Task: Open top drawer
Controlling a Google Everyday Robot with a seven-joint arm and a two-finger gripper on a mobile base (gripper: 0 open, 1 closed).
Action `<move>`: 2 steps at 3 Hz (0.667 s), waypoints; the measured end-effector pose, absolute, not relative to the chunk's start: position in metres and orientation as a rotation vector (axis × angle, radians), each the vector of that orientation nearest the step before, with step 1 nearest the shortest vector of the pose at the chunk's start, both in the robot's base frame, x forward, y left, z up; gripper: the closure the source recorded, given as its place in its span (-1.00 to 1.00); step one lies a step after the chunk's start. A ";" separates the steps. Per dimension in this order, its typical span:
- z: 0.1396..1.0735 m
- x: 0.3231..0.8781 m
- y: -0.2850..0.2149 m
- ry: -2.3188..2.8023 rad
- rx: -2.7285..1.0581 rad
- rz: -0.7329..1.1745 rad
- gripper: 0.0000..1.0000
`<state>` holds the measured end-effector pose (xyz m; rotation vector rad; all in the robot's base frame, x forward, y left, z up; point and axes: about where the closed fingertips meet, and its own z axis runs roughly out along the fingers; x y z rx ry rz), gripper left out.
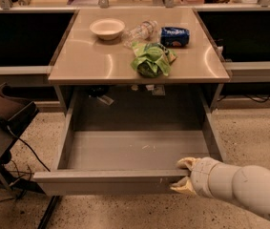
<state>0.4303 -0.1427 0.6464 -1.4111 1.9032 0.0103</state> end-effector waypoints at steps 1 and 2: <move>0.646 0.430 -0.143 1.903 -1.411 0.010 1.00; 0.646 0.430 -0.143 1.903 -1.411 0.010 0.61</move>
Offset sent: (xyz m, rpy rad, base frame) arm 0.0000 0.0000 0.0000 0.0000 0.0000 0.0000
